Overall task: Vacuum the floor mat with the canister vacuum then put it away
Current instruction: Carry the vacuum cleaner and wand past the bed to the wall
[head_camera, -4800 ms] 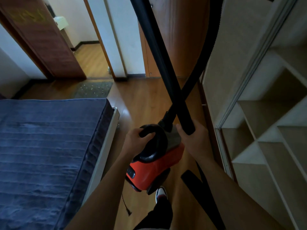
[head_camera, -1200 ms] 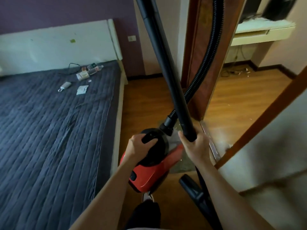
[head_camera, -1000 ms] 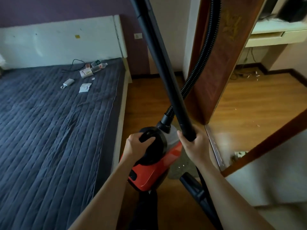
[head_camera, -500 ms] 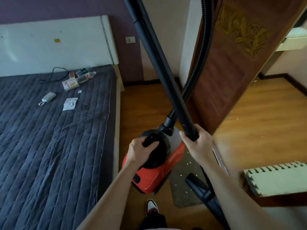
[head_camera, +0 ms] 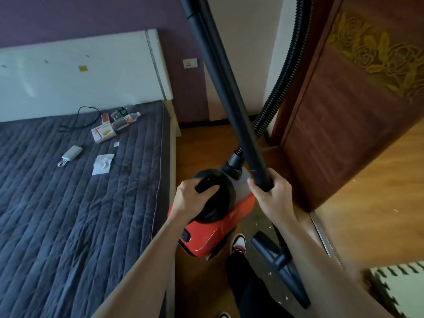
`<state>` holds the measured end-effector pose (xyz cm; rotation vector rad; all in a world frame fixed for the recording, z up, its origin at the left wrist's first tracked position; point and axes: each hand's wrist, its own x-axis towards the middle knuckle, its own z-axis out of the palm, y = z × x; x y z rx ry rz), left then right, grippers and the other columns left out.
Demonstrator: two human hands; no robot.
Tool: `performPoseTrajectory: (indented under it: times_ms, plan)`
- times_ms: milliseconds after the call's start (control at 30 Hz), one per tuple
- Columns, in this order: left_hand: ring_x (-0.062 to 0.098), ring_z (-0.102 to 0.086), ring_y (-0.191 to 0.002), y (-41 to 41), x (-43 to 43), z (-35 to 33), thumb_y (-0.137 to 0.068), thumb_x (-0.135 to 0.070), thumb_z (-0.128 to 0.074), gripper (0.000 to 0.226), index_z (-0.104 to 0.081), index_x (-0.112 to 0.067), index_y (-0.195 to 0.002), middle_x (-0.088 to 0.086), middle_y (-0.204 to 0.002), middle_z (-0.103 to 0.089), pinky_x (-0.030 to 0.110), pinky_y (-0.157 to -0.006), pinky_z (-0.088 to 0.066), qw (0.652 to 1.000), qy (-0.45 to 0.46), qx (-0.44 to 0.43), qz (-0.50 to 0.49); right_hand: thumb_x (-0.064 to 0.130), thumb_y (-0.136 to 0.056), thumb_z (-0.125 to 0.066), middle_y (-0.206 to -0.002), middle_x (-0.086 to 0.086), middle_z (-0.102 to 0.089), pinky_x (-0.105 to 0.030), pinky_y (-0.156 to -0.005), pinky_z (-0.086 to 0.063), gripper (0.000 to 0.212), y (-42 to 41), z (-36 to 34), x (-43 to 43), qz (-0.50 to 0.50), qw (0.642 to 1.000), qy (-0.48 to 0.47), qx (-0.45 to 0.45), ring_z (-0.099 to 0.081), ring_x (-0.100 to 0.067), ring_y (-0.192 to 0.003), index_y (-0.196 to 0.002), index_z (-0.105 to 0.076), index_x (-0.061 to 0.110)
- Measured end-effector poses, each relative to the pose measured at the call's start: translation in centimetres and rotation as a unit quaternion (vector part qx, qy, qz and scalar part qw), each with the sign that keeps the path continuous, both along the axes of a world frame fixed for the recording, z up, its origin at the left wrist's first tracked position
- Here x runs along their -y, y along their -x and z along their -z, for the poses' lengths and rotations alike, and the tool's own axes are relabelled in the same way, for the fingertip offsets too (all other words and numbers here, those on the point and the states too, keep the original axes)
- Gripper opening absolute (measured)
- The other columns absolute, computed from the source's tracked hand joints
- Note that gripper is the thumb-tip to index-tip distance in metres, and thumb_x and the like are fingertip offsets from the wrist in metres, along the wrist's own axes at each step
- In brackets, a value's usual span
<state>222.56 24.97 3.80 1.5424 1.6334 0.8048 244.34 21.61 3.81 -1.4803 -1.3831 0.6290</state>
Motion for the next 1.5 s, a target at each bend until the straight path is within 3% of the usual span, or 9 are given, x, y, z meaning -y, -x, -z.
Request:
performPoseTrajectory:
  times_ms: [133,267,467,633,800,1033,1200,1433,1500]
  plan:
    - [0.005,-0.067,-0.067,0.3,-6.3,0.2,-0.081,-0.034,-0.079,0.015,-0.069,-0.033,-0.069,-0.009,-0.067,-0.069,0.022,-0.058,-0.052,1.000,0.006,0.009,-0.015,0.020,-0.089,-0.075,-0.053,0.005,-0.048,-0.015,-0.048,-0.036,0.032,0.6,0.9,-7.3,-0.018,1.000,0.004,-0.006,-0.048,-0.011,-0.047,-0.069,-0.053,0.029]
    - [0.016,-0.069,-0.066,0.1,-14.0,0.7,-0.081,-0.029,-0.079,0.017,-0.071,-0.024,-0.067,-0.003,-0.064,-0.069,0.033,-0.059,-0.053,0.999,0.023,0.018,-0.039,0.021,-0.089,-0.076,-0.054,0.001,-0.050,-0.015,-0.047,-0.037,0.024,0.5,1.9,-15.7,-0.020,1.000,0.005,0.000,-0.051,-0.016,-0.048,-0.074,-0.057,0.024]
    - [-0.002,-0.056,-0.047,-1.8,-25.5,-0.3,-0.084,-0.025,-0.077,0.021,-0.066,-0.030,-0.067,-0.014,-0.055,-0.060,0.009,-0.041,-0.038,0.998,0.044,0.011,-0.036,0.021,-0.089,-0.076,-0.056,0.004,-0.050,-0.017,-0.047,-0.041,0.018,-1.4,2.1,-27.5,-0.048,0.998,0.030,-0.010,-0.051,-0.012,-0.045,-0.081,-0.060,0.024]
    - [0.000,-0.065,-0.059,-2.6,-33.6,-0.6,-0.084,-0.021,-0.077,0.017,-0.068,-0.027,-0.071,-0.006,-0.066,-0.068,0.017,-0.051,-0.049,0.999,0.021,-0.001,-0.044,0.018,-0.089,-0.075,-0.058,0.004,-0.052,-0.016,-0.049,-0.042,0.013,-2.8,1.5,-35.3,-0.054,0.997,0.041,-0.021,-0.051,-0.011,-0.047,-0.084,-0.063,0.021]
    - [-0.003,-0.057,-0.046,-3.4,-41.0,-1.0,-0.084,-0.013,-0.075,0.023,-0.065,-0.018,-0.065,-0.003,-0.058,-0.061,0.013,-0.042,-0.042,0.998,0.021,-0.006,-0.052,0.015,-0.089,-0.076,-0.058,0.009,-0.049,-0.014,-0.051,-0.044,0.019,-3.5,0.9,-42.3,-0.054,0.998,0.017,-0.021,-0.053,-0.010,-0.049,-0.079,-0.061,0.022]
    - [-0.002,-0.052,-0.043,-4.3,-52.5,0.3,-0.081,-0.011,-0.077,0.041,-0.056,-0.028,-0.050,-0.014,-0.042,-0.054,0.021,-0.050,-0.040,0.999,0.016,0.013,-0.042,0.016,-0.088,-0.076,-0.059,0.007,-0.053,-0.012,-0.053,-0.044,0.015,-4.6,1.6,-52.8,-0.036,0.999,0.009,-0.007,-0.056,-0.014,-0.053,-0.083,-0.063,0.020]
    - [-0.003,-0.052,-0.041,-4.8,-63.2,1.2,-0.084,-0.007,-0.074,0.033,-0.059,-0.021,-0.058,-0.015,-0.041,-0.055,0.013,-0.043,-0.038,0.999,0.031,0.022,-0.004,0.019,-0.088,-0.077,-0.058,0.008,-0.051,-0.010,-0.057,-0.043,0.015,-5.3,2.8,-62.9,-0.005,1.000,0.022,0.006,-0.057,-0.010,-0.057,-0.082,-0.063,0.021]
    - [0.002,-0.061,-0.051,-5.5,-78.4,1.3,-0.083,-0.010,-0.077,0.029,-0.062,-0.024,-0.062,-0.006,-0.058,-0.064,0.029,-0.053,-0.053,0.998,0.038,0.003,0.048,0.021,-0.088,-0.077,-0.065,0.018,-0.061,-0.008,-0.060,-0.045,0.018,-5.2,2.6,-76.7,0.042,0.998,0.044,0.000,-0.061,-0.007,-0.062,-0.084,-0.063,0.033]
    - [0.002,-0.061,-0.050,-5.6,-82.1,0.9,-0.083,-0.008,-0.076,0.029,-0.063,-0.023,-0.062,-0.008,-0.054,-0.063,0.022,-0.050,-0.050,0.997,0.034,0.010,0.061,0.020,-0.088,-0.076,-0.066,0.019,-0.062,-0.010,-0.059,-0.046,0.021,-5.2,2.4,-79.9,0.049,0.998,0.042,-0.006,-0.061,-0.008,-0.060,-0.084,-0.062,0.035]
